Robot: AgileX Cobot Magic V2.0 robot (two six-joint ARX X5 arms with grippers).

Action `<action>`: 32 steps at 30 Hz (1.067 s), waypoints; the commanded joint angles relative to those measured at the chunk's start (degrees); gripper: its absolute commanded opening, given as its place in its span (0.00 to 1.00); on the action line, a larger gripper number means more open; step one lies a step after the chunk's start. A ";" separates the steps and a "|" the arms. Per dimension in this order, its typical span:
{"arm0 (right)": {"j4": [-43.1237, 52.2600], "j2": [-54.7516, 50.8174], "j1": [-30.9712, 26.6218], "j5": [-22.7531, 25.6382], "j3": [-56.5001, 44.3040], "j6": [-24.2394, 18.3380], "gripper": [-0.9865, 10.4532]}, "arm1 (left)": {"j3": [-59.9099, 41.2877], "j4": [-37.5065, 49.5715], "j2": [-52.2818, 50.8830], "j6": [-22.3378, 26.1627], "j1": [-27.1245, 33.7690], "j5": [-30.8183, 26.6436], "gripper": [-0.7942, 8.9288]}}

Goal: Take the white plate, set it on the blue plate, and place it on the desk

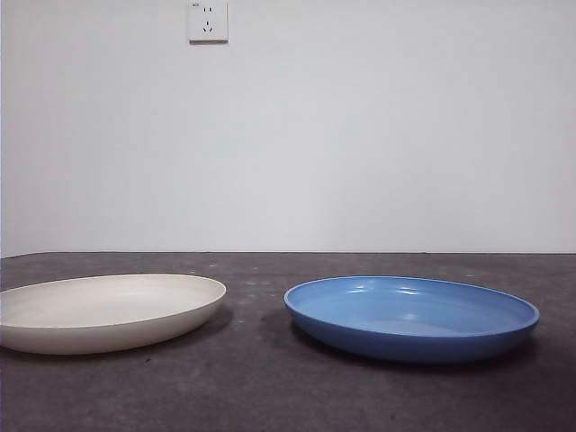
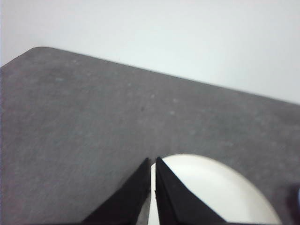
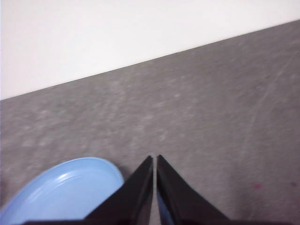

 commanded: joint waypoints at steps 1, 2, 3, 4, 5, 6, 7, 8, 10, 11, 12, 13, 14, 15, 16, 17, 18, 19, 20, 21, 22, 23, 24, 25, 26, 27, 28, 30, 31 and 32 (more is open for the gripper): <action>-1.51 2.95 0.11 -2.64 3.61 3.45 0.09 | 5.03 -0.72 3.96 -1.53 -0.61 -0.13 0.10; -2.67 4.09 0.13 -3.61 5.18 3.50 0.09 | 6.88 -1.81 5.44 -1.38 -0.76 -0.13 0.10; -4.20 5.35 0.13 -4.31 6.97 3.48 0.09 | 9.18 -3.39 7.19 -1.16 -0.90 -0.09 0.10; -5.79 6.64 0.13 -5.09 8.87 3.45 0.09 | 11.58 -5.25 9.03 -1.03 -1.03 0.15 0.10; -7.10 7.82 0.13 -5.79 10.51 3.43 0.09 | 13.68 -6.93 10.62 -0.87 -1.11 0.50 0.10; -8.48 9.18 0.13 -6.86 12.44 3.19 0.09 | 16.13 -8.94 12.44 -0.44 -1.27 1.20 0.10; -9.84 10.54 0.13 -7.93 14.38 2.97 0.09 | 18.60 -10.95 14.27 0.20 -1.33 2.19 0.10; -10.99 11.72 0.13 -8.72 16.06 2.82 0.09 | 20.70 -12.55 15.87 0.42 -1.38 3.17 0.10; -13.35 14.43 0.13 -10.73 19.87 2.19 0.09 | 24.83 -15.39 18.95 0.44 -1.51 5.49 0.10; -14.36 15.56 0.20 -11.56 21.49 1.49 0.09 | 26.38 -16.22 20.13 0.44 -1.68 6.40 0.10; -15.61 16.83 0.33 -12.31 23.28 0.83 0.09 | 27.93 -16.92 21.27 0.39 -2.01 7.28 0.10; -16.83 17.99 0.52 -12.66 24.98 0.11 0.09 | 29.24 -17.29 22.18 0.39 -2.38 7.74 0.10; -17.97 18.95 0.81 -13.05 26.47 -0.39 0.09 | 30.32 -17.55 22.95 0.37 -2.82 8.46 0.10; -19.47 20.04 1.18 -13.90 28.17 -1.14 0.09 | 31.34 -18.14 23.67 0.39 -3.34 9.68 0.10; -20.83 21.03 1.60 -14.80 29.66 -1.73 0.09 | 32.41 -19.02 24.39 0.39 -4.00 10.69 0.10; -22.14 21.94 2.08 -15.74 31.01 -2.34 0.09 | 33.31 -19.89 25.05 0.39 -4.66 11.30 0.10; -23.52 22.88 2.80 -16.46 32.44 -3.02 0.09 | 34.23 -20.79 25.79 0.57 -5.53 11.74 0.10; -24.46 23.69 3.65 -17.16 33.59 -3.98 0.09 | 34.97 -21.46 26.40 0.90 -6.54 12.00 0.10; -25.11 24.39 4.61 -17.59 34.58 -4.52 0.09 | 35.60 -22.01 26.91 1.11 -7.50 12.07 0.10; -25.86 25.16 5.79 -18.16 35.65 -4.94 0.09 | 36.24 -22.53 27.41 1.49 -8.61 12.17 0.10; -26.51 25.81 6.78 -19.02 36.59 -5.79 0.09 | 36.92 -23.10 27.93 1.99 -9.68 12.20 0.10; -27.26 26.43 7.61 -19.91 37.44 -6.60 0.09 | 37.48 -23.56 28.41 2.36 -10.54 12.20 0.10; -28.35 27.21 8.37 -20.74 38.45 -7.58 0.09 | 38.07 -24.06 28.85 2.64 -11.45 12.41 0.10; -29.55 28.02 8.98 -21.59 39.41 -8.46 0.09 | 38.62 -24.59 29.29 3.19 -12.24 13.07 0.10; -30.64 28.61 9.35 -22.16 40.15 -9.16 0.09 | 38.97 -24.79 29.66 3.67 -12.81 14.43 0.10; -31.95 29.24 9.62 -22.36 41.00 -9.84 0.09 | 39.19 -24.85 29.97 4.07 -13.29 16.48 0.10; -32.96 29.70 9.73 -22.64 41.64 -10.45 0.09 | 39.23 -24.61 30.14 4.04 -13.62 18.45 0.10; -33.44 29.90 9.75 -23.43 42.05 -11.41 0.09 | 39.23 -24.63 30.21 4.04 -14.08 21.20 0.10; -33.44 29.88 9.75 -23.63 42.05 -11.82 0.09 | 39.23 -24.70 30.21 4.04 -14.25 21.79 0.10; -33.42 29.83 9.75 -23.58 42.05 -12.09 0.09 | 39.21 -24.72 30.21 4.02 -14.43 21.86 0.10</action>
